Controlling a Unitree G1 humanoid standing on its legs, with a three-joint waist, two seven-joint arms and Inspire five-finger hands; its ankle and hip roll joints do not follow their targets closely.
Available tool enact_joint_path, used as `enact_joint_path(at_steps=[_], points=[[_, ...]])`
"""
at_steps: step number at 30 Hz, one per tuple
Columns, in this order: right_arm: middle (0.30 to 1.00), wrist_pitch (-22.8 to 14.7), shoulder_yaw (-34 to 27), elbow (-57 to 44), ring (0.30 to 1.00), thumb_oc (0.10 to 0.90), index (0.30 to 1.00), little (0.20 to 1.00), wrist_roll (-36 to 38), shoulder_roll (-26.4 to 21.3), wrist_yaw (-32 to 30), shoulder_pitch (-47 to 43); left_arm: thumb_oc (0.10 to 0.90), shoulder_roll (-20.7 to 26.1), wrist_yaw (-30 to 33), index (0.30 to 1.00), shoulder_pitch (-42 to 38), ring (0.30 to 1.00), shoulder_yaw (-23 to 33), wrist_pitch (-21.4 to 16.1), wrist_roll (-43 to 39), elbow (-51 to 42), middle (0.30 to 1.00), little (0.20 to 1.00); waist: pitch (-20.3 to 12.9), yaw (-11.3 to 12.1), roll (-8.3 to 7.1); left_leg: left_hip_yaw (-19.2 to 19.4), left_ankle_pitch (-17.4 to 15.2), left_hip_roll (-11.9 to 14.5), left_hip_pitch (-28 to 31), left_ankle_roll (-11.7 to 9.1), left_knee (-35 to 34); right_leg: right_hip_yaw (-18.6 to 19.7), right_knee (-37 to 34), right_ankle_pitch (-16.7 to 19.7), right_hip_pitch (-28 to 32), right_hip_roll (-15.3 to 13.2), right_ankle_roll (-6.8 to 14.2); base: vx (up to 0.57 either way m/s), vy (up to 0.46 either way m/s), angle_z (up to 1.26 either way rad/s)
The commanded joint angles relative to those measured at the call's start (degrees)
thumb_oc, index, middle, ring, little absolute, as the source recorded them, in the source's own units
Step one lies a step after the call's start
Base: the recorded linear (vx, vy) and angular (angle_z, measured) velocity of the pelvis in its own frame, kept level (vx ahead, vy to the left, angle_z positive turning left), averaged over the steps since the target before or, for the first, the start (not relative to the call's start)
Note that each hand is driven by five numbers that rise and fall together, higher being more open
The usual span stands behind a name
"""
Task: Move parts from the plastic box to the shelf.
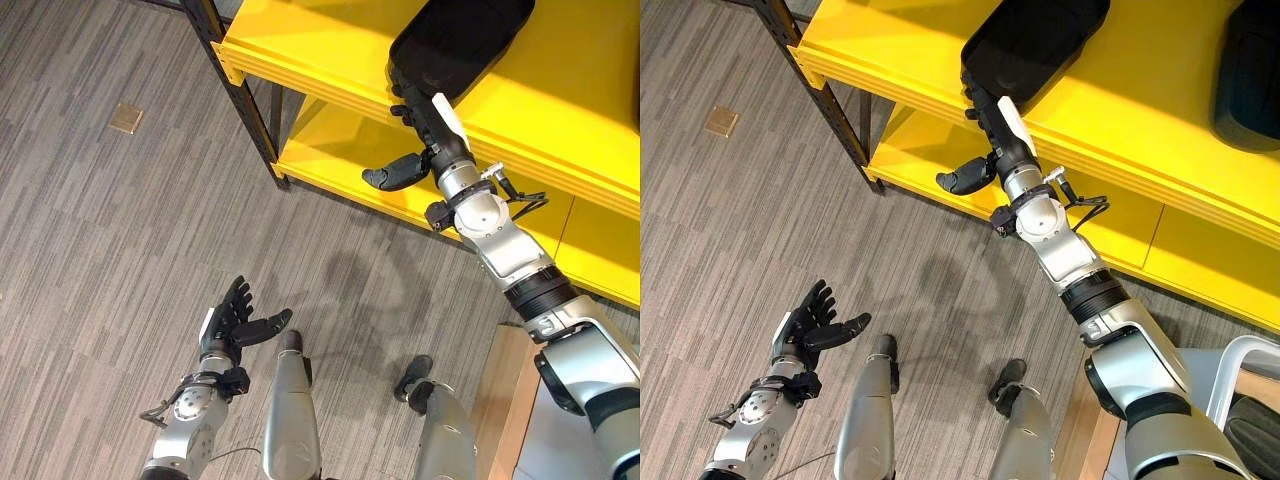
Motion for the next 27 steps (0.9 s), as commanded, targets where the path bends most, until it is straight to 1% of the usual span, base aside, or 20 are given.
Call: enact_joint_path(at_steps=[1,10,11,12,16,17,27], points=[[1.000,-4.5,-1.4,-0.2,1.000,0.900,1.000,1.000,-2.1,-2.9,-3.0,-11.5,0.900,3.5,-0.3,1.000,0.2,1.000,-0.2,-5.7,-1.6,-7.1,1.000,1.000,-1.7,0.3,-0.41,-3.1,3.8,0.0,-4.3,0.5,0.0,4.0,-2.6,0.2,9.7,-2.1,5.3,0.00,0.000,0.00],[1.000,-4.4,-0.6,0.1,1.000,0.900,1.000,1.000,-2.9,-5.1,-2.7,-12.7,0.900,3.4,-0.6,1.000,0.1,1.000,0.4,-5.9,-1.9,-6.6,1.000,1.000,-2.0,-0.5,-0.70,-2.8,3.6,0.0,-4.3,0.5,-0.1,4.3,-2.8,0.5,9.3,-2.1,5.3,-0.01,0.002,0.00],[1.000,-4.5,-0.6,0.1,1.000,0.900,1.000,1.000,-2.9,-5.2,-2.6,-12.8,0.900,3.5,-0.6,1.000,0.0,1.000,0.4,-6.0,-1.8,-6.7,1.000,1.000,-1.9,-0.6,-0.64,-2.6,5.2,0.0,-4.7,1.1,-0.7,4.2,-3.2,1.8,8.7,-2.1,4.9,0.00,0.000,0.00],[1.000,-4.5,-0.4,0.1,1.000,0.900,1.000,1.000,-2.9,-5.4,-2.6,-12.9,0.900,3.5,-0.5,1.000,0.0,1.000,0.4,-6.0,-1.7,-6.6,1.000,1.000,-2.0,-0.6,-0.72,-2.8,3.7,0.1,-4.2,0.5,-0.2,4.4,-2.7,0.5,9.1,-2.0,5.3,0.00,0.000,0.00],[1.000,-4.6,-0.5,0.1,1.000,0.900,1.000,1.000,-2.7,-6.1,-2.5,-13.0,0.900,3.7,-0.6,1.000,0.0,1.000,0.5,-6.1,-1.7,-6.3,1.000,1.000,-2.1,-0.9,-0.89,-2.7,3.6,0.2,-4.1,0.4,-0.1,4.6,-2.5,0.5,8.9,-1.9,5.3,-0.01,-0.006,-0.04],[1.000,-4.7,-0.7,0.0,1.000,0.900,1.000,1.000,-2.4,-6.3,-2.4,-13.1,0.900,3.7,-0.7,1.000,-0.1,1.000,0.5,-6.1,-1.7,-6.3,1.000,1.000,-1.9,-0.9,-0.86,-2.4,5.1,0.1,-4.6,1.0,-0.6,4.5,-2.9,1.8,8.3,-2.0,4.8,-0.08,0.012,-0.02],[1.000,-4.6,-1.3,-0.8,1.000,0.900,1.000,1.000,-0.3,-8.6,-1.3,-11.8,0.900,3.9,-1.2,1.000,0.3,1.000,1.1,-5.7,-2.1,-5.7,1.000,1.000,-2.4,-1.7,-1.20,-2.4,5.2,0.5,-4.4,0.8,-0.6,4.7,-2.6,1.7,8.1,-1.8,4.9,-0.01,0.001,-0.01]])
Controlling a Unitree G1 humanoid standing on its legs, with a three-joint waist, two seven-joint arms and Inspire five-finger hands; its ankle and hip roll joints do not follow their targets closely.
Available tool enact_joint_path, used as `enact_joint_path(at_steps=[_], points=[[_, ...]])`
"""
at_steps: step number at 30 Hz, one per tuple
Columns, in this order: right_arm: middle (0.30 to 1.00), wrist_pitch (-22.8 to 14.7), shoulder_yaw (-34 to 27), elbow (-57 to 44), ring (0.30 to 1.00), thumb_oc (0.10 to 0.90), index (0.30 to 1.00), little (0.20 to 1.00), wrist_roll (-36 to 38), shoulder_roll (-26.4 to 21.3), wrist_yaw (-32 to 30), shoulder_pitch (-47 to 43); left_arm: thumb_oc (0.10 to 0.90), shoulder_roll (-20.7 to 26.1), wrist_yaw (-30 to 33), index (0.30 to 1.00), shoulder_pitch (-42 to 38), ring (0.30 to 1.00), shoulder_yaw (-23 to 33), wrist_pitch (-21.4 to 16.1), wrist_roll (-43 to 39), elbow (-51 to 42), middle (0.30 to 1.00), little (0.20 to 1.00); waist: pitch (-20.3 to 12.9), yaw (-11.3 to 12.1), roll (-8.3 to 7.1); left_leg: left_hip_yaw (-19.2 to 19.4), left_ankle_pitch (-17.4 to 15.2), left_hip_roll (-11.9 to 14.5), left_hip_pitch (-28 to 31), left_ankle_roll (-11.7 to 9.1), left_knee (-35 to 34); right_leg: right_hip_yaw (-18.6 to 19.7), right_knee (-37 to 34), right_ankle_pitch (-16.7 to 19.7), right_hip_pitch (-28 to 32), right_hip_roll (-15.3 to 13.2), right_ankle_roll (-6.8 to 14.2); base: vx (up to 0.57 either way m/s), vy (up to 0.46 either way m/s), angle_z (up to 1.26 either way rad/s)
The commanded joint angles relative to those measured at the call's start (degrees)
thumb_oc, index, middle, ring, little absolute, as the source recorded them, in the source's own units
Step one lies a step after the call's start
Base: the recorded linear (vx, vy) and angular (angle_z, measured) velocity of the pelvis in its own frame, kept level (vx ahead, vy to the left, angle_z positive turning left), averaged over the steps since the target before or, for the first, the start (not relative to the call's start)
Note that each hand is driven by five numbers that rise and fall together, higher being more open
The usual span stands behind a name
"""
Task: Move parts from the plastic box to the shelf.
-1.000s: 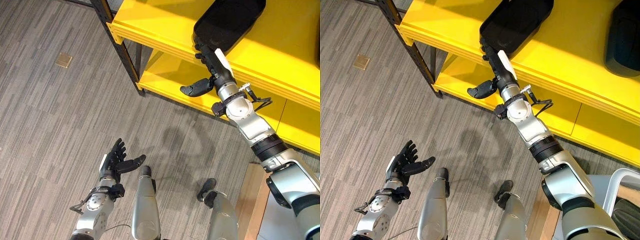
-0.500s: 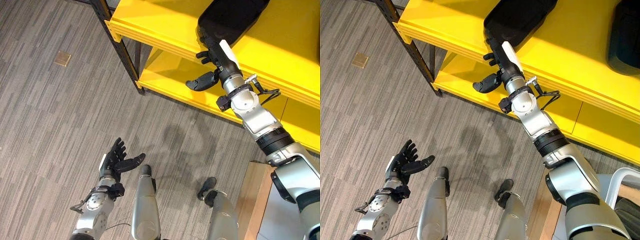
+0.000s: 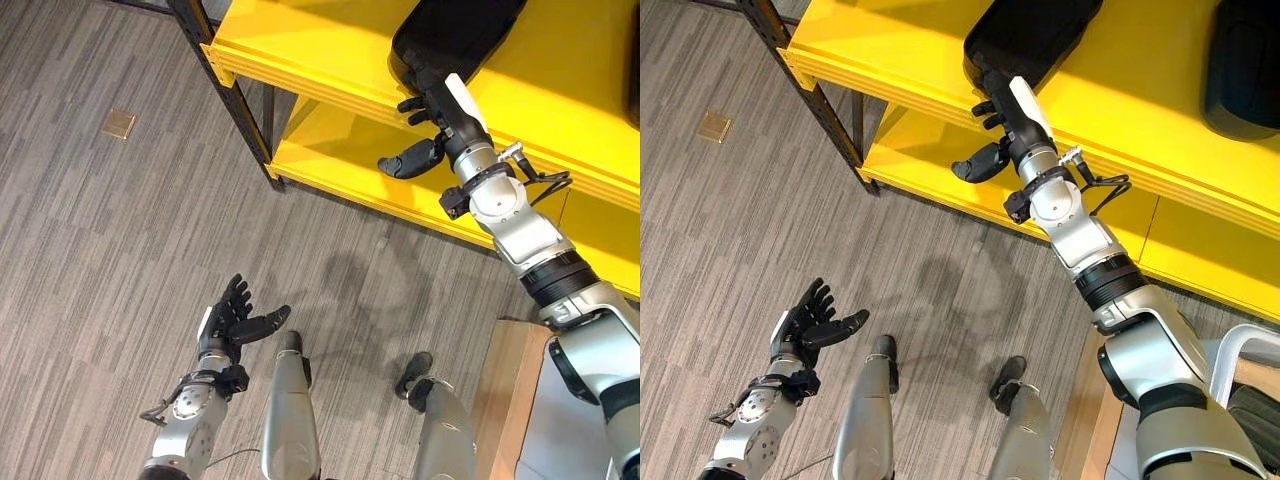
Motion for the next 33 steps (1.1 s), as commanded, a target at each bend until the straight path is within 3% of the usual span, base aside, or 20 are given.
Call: enact_joint_path(at_steps=[1,9,33], points=[[1.000,-4.6,-3.1,-1.8,1.000,0.900,1.000,1.000,1.4,-4.4,-2.2,-9.1,0.900,3.8,-0.9,1.000,0.7,1.000,0.6,-5.3,-0.1,-5.6,1.000,1.000,-2.4,0.0,-1.13,-3.0,5.3,0.4,-4.2,0.5,-1.5,3.7,-2.0,0.9,8.7,-2.1,4.9,0.00,0.000,0.00],[1.000,-6.1,-5.9,-6.2,1.000,0.900,1.000,1.000,7.9,-3.0,-1.6,-7.1,0.900,3.9,-1.1,1.000,0.2,1.000,0.8,-5.0,-0.3,-4.8,1.000,1.000,-3.1,-0.4,-1.59,-3.0,5.1,0.6,-3.9,0.4,-1.3,3.8,-2.2,0.9,9.0,-1.9,4.8,0.00,0.000,0.00],[1.000,-5.9,-5.8,-3.8,1.000,0.900,1.000,1.000,8.4,-4.0,-1.5,-7.3,0.900,4.2,-1.5,1.000,0.4,1.000,1.2,-4.5,-0.5,-4.0,1.000,1.000,-3.9,-0.5,-2.07,-3.1,5.6,0.5,-3.8,0.3,-2.0,3.2,-3.1,1.6,9.8,-1.8,5.0,0.00,0.000,0.00]])
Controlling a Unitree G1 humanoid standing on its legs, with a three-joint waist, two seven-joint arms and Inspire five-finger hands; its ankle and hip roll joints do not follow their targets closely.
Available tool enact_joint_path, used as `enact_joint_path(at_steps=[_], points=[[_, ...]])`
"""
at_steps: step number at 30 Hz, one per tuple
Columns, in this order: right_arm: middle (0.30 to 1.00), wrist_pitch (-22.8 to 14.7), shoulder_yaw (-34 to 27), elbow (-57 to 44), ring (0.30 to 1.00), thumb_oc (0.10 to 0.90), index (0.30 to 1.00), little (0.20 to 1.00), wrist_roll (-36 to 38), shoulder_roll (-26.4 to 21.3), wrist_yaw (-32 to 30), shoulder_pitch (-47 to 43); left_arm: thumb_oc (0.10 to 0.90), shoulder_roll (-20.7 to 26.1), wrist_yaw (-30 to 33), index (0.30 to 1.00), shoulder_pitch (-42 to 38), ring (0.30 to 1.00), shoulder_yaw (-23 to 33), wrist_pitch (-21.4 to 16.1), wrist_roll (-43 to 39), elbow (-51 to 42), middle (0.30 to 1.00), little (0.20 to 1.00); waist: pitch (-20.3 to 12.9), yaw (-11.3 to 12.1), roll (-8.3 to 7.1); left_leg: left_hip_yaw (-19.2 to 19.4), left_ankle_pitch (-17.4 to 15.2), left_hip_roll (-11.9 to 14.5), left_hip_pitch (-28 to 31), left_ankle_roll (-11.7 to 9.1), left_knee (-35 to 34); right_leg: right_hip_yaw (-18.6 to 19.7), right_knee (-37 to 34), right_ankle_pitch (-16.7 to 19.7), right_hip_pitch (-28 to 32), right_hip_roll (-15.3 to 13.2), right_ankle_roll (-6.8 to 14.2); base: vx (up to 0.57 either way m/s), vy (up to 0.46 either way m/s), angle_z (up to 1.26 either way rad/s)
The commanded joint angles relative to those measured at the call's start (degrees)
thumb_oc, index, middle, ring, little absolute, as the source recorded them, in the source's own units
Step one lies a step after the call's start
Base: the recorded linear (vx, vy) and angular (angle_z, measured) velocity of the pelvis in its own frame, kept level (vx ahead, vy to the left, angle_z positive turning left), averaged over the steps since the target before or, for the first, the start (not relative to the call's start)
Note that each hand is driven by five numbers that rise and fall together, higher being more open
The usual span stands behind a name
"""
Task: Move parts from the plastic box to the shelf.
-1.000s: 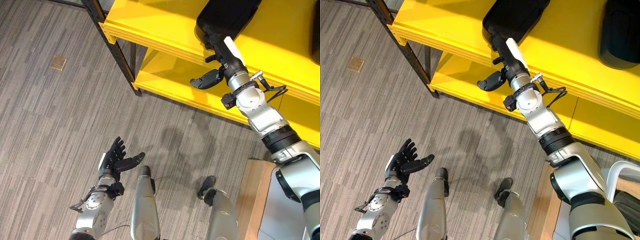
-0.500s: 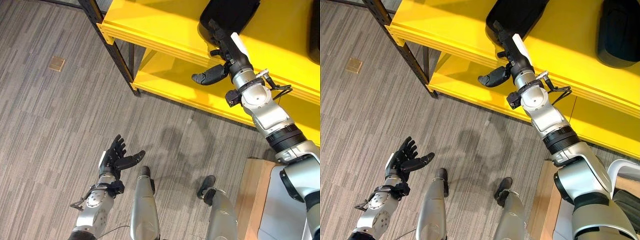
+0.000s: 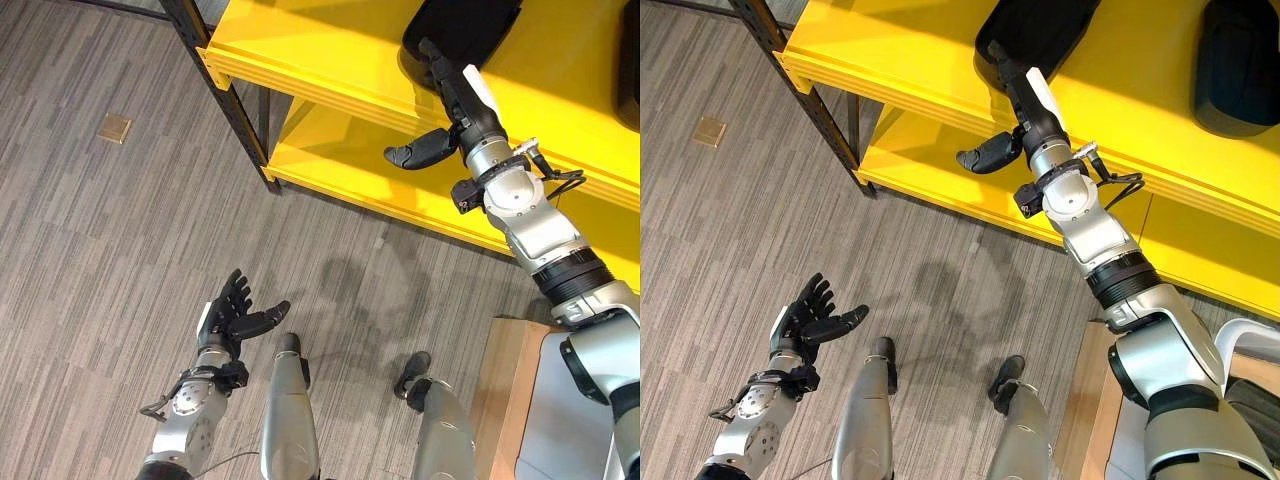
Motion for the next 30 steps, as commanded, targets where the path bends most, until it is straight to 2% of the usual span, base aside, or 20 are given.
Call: enact_joint_path(at_steps=[1,16,17,18,19,20,21,30], points=[[1.000,-5.9,-5.4,-2.4,1.000,0.900,1.000,1.000,1.1,-1.9,-1.7,-7.2,0.900,4.2,-1.4,1.000,1.3,1.000,0.9,-4.6,-0.4,-3.9,1.000,1.000,-3.9,-0.3,-2.02,-3.1,5.6,0.5,-4.0,0.3,-2.3,3.2,-2.1,0.5,8.9,-2.1,5.0,0.00,0.000,0.00],[1.000,-5.6,-6.0,1.0,1.000,0.900,1.000,1.000,1.2,-1.4,-2.0,-6.7,0.900,4.0,-1.4,1.000,1.8,1.000,1.1,-4.6,-0.4,-3.6,1.000,1.000,-3.3,-0.5,-1.50,-2.9,5.7,0.5,-4.6,0.5,-2.2,3.3,-2.4,0.7,8.4,-2.0,5.0,0.01,-0.001,0.00],[1.000,-5.6,-6.0,1.4,1.000,0.900,1.000,1.000,1.2,-1.3,-2.1,-6.9,0.900,4.1,-1.4,1.000,1.9,1.000,1.0,-4.7,-0.4,-3.7,1.000,1.000,-3.3,-0.5,-1.52,-3.1,4.1,0.7,-4.1,-0.1,-1.7,3.5,-1.9,-0.6,8.8,-1.9,5.4,0.08,-0.019,0.00],[1.000,-5.5,-5.9,1.6,1.000,0.900,1.000,1.000,1.2,-1.3,-2.1,-7.0,0.900,4.1,-1.5,1.000,2.0,1.000,1.0,-4.7,-0.4,-3.7,1.000,1.000,-3.3,-0.4,-1.49,-3.1,4.1,0.7,-4.2,-0.1,-1.6,3.5,-1.9,-0.5,8.8,-1.9,5.5,0.00,0.000,0.00],[1.000,-5.5,-5.8,2.2,1.000,0.900,1.000,1.000,1.0,-1.3,-2.2,-7.4,0.900,4.3,-1.5,1.000,1.9,1.000,1.0,-4.8,-0.5,-3.8,1.000,1.000,-3.2,-0.4,-1.43,-2.9,5.7,0.5,-4.8,0.5,-2.1,3.2,-2.5,0.8,8.3,-2.0,5.0,-0.06,0.011,-0.01],[1.000,-5.5,-5.7,2.7,1.000,0.900,1.000,1.000,1.1,-1.3,-2.4,-7.7,0.900,4.3,-1.5,1.000,1.8,1.000,1.0,-4.8,-0.5,-4.0,1.000,1.000,-3.1,-0.3,-1.39,-2.9,5.7,0.4,-4.9,0.5,-2.1,3.3,-2.4,0.7,8.2,-2.0,5.0,0.00,0.000,0.00],[1.000,-5.3,-5.7,3.5,1.000,0.900,1.000,1.000,1.0,-1.4,-2.6,-7.9,0.900,4.3,-1.5,1.000,1.9,1.000,0.9,-4.8,-0.6,-3.9,1.000,1.000,-3.2,-0.2,-1.36,-3.1,4.1,0.5,-4.4,-0.1,-1.5,3.4,-1.8,-0.6,8.7,-1.9,5.5,0.10,-0.017,0.00],[1.000,-5.3,-5.7,6.6,1.000,0.900,1.000,1.000,0.7,-3.2,-3.4,-10.0,0.900,4.5,-1.5,1.000,1.6,1.000,1.0,-5.0,-0.9,-3.6,1.000,1.000,-3.3,-0.5,-1.25,-3.0,3.6,0.3,-4.8,0.1,-0.8,3.8,-1.2,-0.5,8.1,-2.1,5.5,0.02,-0.002,0.01]])
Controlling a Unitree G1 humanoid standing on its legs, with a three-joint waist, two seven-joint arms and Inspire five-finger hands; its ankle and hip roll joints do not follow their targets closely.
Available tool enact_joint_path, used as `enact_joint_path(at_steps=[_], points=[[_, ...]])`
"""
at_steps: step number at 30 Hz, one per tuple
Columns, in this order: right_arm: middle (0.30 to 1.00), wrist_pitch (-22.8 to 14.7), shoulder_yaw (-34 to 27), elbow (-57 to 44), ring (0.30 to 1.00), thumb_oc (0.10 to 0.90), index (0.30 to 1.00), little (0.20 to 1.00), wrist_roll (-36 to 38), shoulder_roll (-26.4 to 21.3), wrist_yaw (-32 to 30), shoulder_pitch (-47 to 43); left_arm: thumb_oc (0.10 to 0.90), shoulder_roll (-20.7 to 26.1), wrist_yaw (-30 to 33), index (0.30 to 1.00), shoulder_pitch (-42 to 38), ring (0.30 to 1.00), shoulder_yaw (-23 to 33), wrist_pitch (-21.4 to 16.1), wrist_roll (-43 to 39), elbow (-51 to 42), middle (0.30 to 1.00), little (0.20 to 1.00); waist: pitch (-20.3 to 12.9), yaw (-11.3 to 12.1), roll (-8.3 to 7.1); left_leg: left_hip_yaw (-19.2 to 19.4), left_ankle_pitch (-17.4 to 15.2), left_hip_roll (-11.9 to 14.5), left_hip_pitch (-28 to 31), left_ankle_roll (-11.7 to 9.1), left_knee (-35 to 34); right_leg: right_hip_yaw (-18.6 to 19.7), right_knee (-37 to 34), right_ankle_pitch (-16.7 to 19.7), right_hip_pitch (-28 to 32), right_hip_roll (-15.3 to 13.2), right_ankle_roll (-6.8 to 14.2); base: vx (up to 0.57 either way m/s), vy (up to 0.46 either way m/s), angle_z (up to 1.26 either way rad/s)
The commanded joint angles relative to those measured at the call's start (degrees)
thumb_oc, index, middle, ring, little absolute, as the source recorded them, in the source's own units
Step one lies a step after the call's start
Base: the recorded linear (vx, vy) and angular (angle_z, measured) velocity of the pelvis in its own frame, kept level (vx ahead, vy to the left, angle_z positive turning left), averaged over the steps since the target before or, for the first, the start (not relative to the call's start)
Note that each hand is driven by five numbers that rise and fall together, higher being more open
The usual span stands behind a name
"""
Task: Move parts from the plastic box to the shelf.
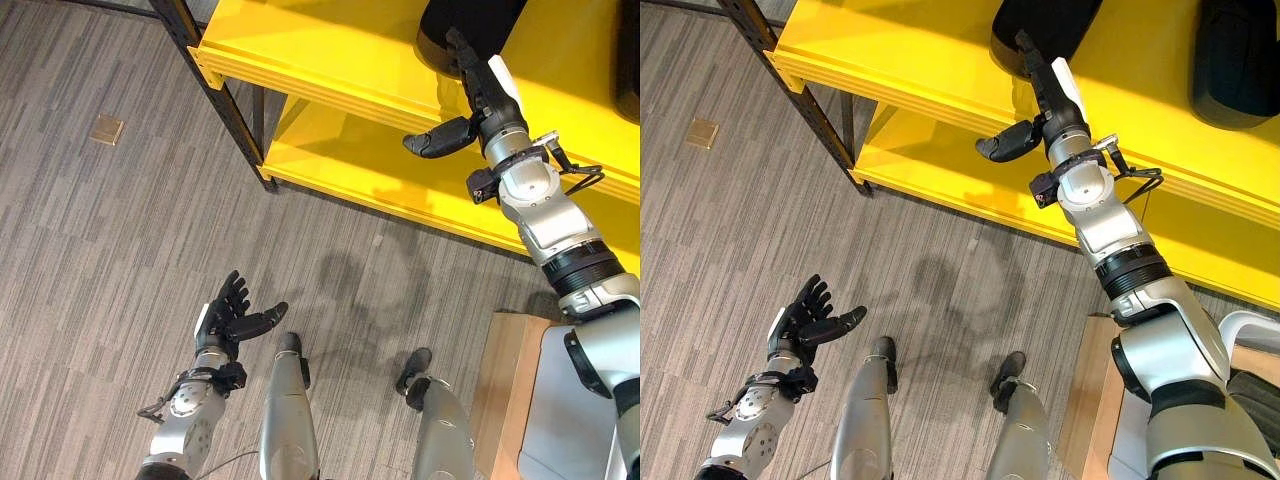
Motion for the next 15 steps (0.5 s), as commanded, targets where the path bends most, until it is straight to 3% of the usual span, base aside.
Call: enact_joint_path(at_steps=[1,3,4,5,7,8,9,15], points=[[1.000,-4.3,-4.0,0.8,1.000,0.900,1.000,1.000,0.7,-2.1,-3.0,-7.9,0.900,4.3,-1.5,1.000,1.2,1.000,0.6,-5.0,-0.8,-3.6,1.000,1.000,-3.3,0.6,-1.30,-4.0,4.1,0.6,-4.0,-1.0,-1.4,3.5,0.8,-1.9,8.2,-2.0,5.1,0.00,0.000,0.00],[1.000,-4.4,-3.8,1.0,1.000,0.900,1.000,1.000,0.9,-2.2,-3.0,-8.3,0.900,4.3,-1.5,1.000,1.3,1.000,0.5,-5.1,-0.8,-3.7,1.000,1.000,-3.3,0.6,-1.28,-4.0,4.1,0.6,-4.2,-1.0,-1.3,3.6,0.9,-1.9,8.1,-2.0,5.0,-0.04,0.008,-0.01],[1.000,-4.4,-3.7,1.2,1.000,0.900,1.000,1.000,0.8,-2.5,-3.0,-8.5,0.900,4.3,-1.4,1.000,1.3,1.000,0.7,-5.2,-0.9,-3.6,1.000,1.000,-3.2,0.6,-1.24,-3.9,5.7,0.5,-4.7,-0.4,-1.9,3.5,0.5,-0.7,7.5,-2.0,4.5,0.00,0.000,0.00],[1.000,-4.4,-3.6,1.2,1.000,0.900,1.000,1.000,0.9,-2.4,-3.0,-8.4,0.900,4.3,-1.4,1.000,1.4,1.000,0.7,-5.1,-0.9,-3.6,1.000,1.000,-3.3,0.6,-1.27,-4.1,4.0,0.7,-4.1,-1.0,-1.2,3.7,1.1,-2.1,8.0,-1.9,5.0,0.00,0.002,-0.04],[1.000,-4.5,-3.7,1.5,1.000,0.900,1.000,1.000,1.0,-2.3,-3.1,-8.5,0.900,4.3,-1.3,1.000,1.4,1.000,0.7,-5.2,-1.0,-3.7,1.000,1.000,-3.2,0.6,-1.28,-4.1,3.9,0.7,-4.1,-1.0,-1.1,3.8,1.1,-2.1,8.0,-1.9,5.0,0.00,-0.003,-0.05],[1.000,-4.5,-3.8,1.6,1.000,0.900,1.000,1.000,1.0,-2.5,-3.1,-8.6,0.900,4.3,-1.3,1.000,1.3,1.000,0.7,-5.2,-1.0,-3.7,1.000,1.000,-3.2,0.5,-1.27,-3.8,5.6,0.5,-4.7,-0.4,-1.7,3.6,0.6,-0.8,7.4,-2.0,4.5,0.00,0.000,0.00],[1.000,-4.6,-3.9,1.6,1.000,0.900,1.000,1.000,1.1,-2.5,-3.1,-8.6,0.900,4.3,-1.3,1.000,1.4,1.000,0.8,-5.2,-1.0,-3.4,1.000,1.000,-3.2,0.5,-1.36,-4.0,3.9,0.6,-4.1,-1.0,-1.1,3.8,1.2,-2.2,7.9,-1.9,4.9,0.00,0.000,0.00],[1.000,-4.5,-3.7,1.7,1.000,0.900,1.000,1.000,1.0,-3.0,-2.9,-8.3,0.900,4.5,-1.5,1.000,1.4,1.000,0.9,-5.3,-1.1,-3.5,1.000,1.000,-3.2,0.4,-1.38,-4.0,4.0,0.7,-4.2,-1.1,-1.1,3.7,0.9,-2.0,8.0,-1.8,5.0,0.01,-0.003,0.00]])
